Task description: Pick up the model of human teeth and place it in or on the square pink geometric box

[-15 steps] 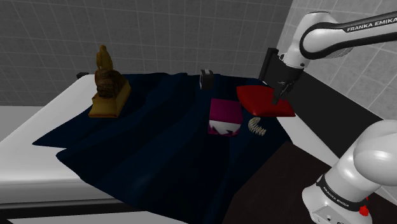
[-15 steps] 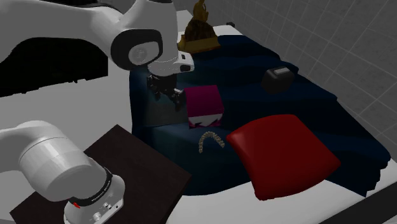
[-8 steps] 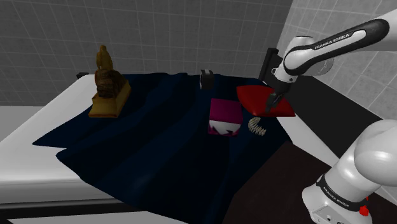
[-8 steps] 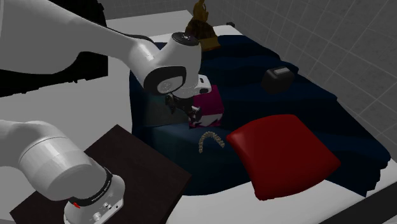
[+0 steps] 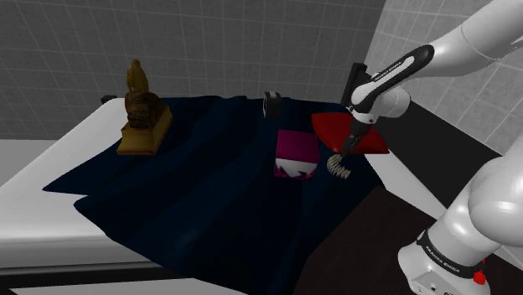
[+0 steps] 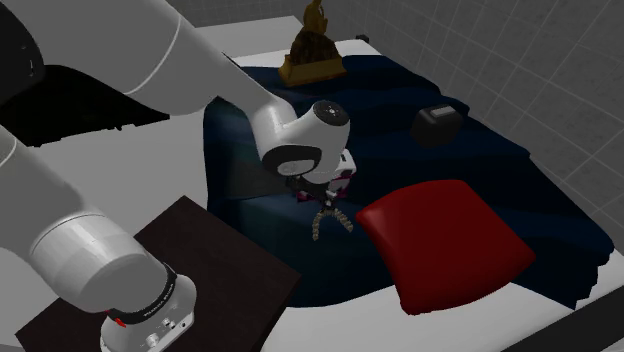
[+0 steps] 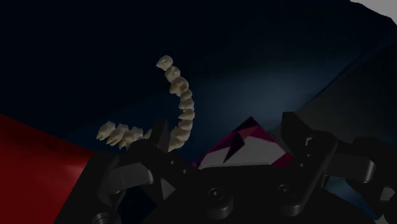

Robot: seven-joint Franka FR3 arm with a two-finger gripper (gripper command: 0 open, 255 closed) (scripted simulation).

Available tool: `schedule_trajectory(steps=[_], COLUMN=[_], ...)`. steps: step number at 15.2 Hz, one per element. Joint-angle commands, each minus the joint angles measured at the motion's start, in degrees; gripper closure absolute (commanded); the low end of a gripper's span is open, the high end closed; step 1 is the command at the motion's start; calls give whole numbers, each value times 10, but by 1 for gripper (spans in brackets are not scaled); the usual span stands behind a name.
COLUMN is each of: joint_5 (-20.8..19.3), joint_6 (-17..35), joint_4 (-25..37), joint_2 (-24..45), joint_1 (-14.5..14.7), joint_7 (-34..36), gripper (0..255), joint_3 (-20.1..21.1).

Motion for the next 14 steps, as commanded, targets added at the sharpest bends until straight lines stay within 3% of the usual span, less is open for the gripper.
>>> schedule_trajectory(steps=[1, 5, 14], joint_5=[65, 170, 234], joint_6=[19, 32, 73], joint_4=[23, 80, 88], joint_2=[59, 162, 219], joint_1=[0, -34, -52], joint_7=[-62, -163, -208], gripper=[0, 0, 0], joint_3=[1, 32, 71])
